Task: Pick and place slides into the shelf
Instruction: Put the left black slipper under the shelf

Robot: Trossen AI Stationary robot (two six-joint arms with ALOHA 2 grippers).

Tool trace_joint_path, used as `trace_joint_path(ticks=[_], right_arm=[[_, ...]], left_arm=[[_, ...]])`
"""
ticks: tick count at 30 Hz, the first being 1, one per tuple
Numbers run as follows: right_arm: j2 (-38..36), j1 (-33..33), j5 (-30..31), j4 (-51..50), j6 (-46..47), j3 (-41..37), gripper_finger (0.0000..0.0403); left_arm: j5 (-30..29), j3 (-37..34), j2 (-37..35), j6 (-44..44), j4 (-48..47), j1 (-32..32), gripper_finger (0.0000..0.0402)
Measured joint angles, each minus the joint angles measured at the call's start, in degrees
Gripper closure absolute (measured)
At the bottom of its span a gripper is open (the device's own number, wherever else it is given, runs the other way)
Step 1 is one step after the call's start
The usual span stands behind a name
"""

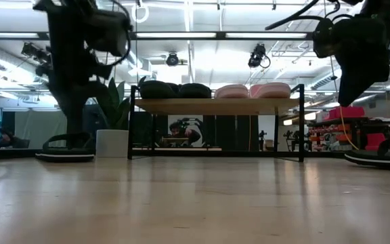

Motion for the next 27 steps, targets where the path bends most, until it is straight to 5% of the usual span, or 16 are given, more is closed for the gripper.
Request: trace_joint_path(ticks=[11,27], right_arm=[[-0.1,0.0,0.4,0.6,-10.6,0.0,0.0316],[-0.2,0.0,0.4,0.7,-11.0,0.0,0.0316]], left_arm=[[0.9,-2.7,-2.8,10.7,3.3,17.8,0.0205],[0.9,-2.7,-2.7,8.5,8.4,24.1,0.0213]])
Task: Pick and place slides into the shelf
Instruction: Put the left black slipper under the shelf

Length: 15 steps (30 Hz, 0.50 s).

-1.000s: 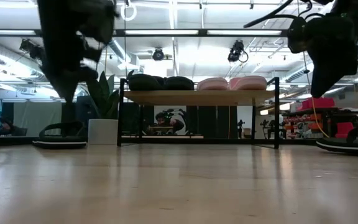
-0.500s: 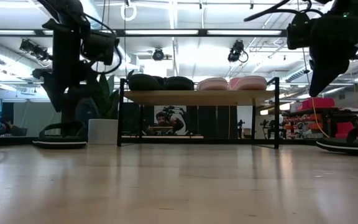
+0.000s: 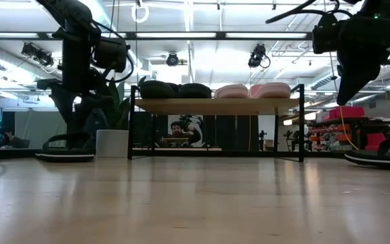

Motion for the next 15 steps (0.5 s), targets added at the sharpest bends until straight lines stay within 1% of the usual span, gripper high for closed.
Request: trace_joint_path(ticks=[4,7,15], right_arm=[[0.0,0.0,0.0,0.0,0.1,0.0,0.0316],[0.0,0.0,0.0,0.0,2.2,0.0,0.0316],[0.0,0.0,0.0,0.0,5.6,0.0,0.0316]], left_arm=[[0.0,0.0,0.0,-0.6,0.1,-0.2,0.0219],[0.1,0.0,0.0,-1.3,0.0,-0.2,0.0221],[1.5,0.0,0.0,-8.0,-2.7,-0.9,0.0228]])
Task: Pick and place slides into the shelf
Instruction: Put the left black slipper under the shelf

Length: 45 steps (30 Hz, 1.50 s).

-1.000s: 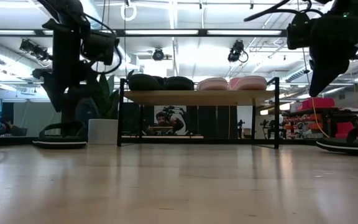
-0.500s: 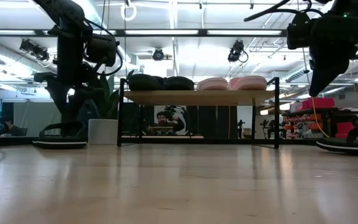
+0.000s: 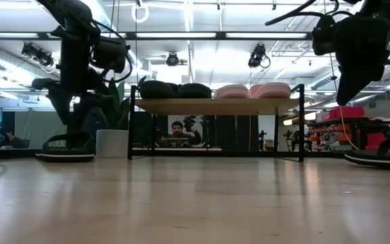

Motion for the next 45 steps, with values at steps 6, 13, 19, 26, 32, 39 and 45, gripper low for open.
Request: trace_joint_path(ticks=[6,13,19,26,32,39,45], right_arm=[[0.0,0.0,0.0,0.0,1.2,0.0,0.0316],[0.0,0.0,0.0,0.0,1.2,0.0,0.0316],[0.0,0.0,0.0,0.0,1.0,0.0,0.0316],[0.0,0.0,0.0,0.0,-0.1,0.0,0.0316],[0.0,0.0,0.0,0.1,-2.1,0.0,0.0316],[0.0,0.0,0.0,0.0,-2.1,0.0,0.0316],[0.0,0.0,0.0,0.0,-2.2,0.0,0.0316]], left_arm=[[6.0,0.0,0.0,-6.2,-3.7,-1.9,0.0239],[6.3,0.0,0.8,-9.5,-4.8,-2.3,0.0254],[5.8,0.0,4.5,-14.4,-10.6,-6.0,0.0271],[3.5,0.0,7.1,-16.5,-10.6,-4.9,0.0271],[3.6,0.0,7.7,-16.4,-4.5,-5.5,0.0260],[1.4,0.0,7.7,-16.4,-8.5,-3.0,0.0268],[1.3,0.0,7.7,-16.4,-8.6,-2.1,0.0270]])
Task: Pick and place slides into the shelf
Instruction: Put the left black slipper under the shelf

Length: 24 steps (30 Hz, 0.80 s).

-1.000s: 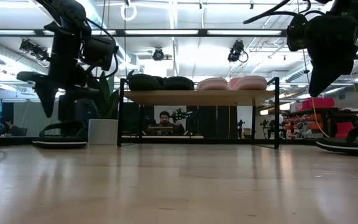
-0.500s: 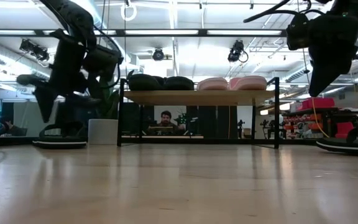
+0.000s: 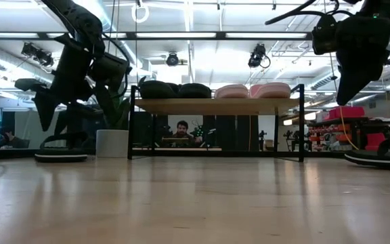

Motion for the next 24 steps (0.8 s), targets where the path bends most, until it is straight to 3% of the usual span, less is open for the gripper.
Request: trace_joint_path(ticks=[13,24], right_arm=[[0.0,0.0,0.0,0.0,0.4,0.0,0.0316],[0.0,0.0,0.0,0.3,0.4,0.0,0.0316]], left_arm=[[-4.7,0.0,0.2,1.2,1.2,2.0,0.0281],[-3.9,0.0,0.2,5.8,3.1,5.2,0.0290]])
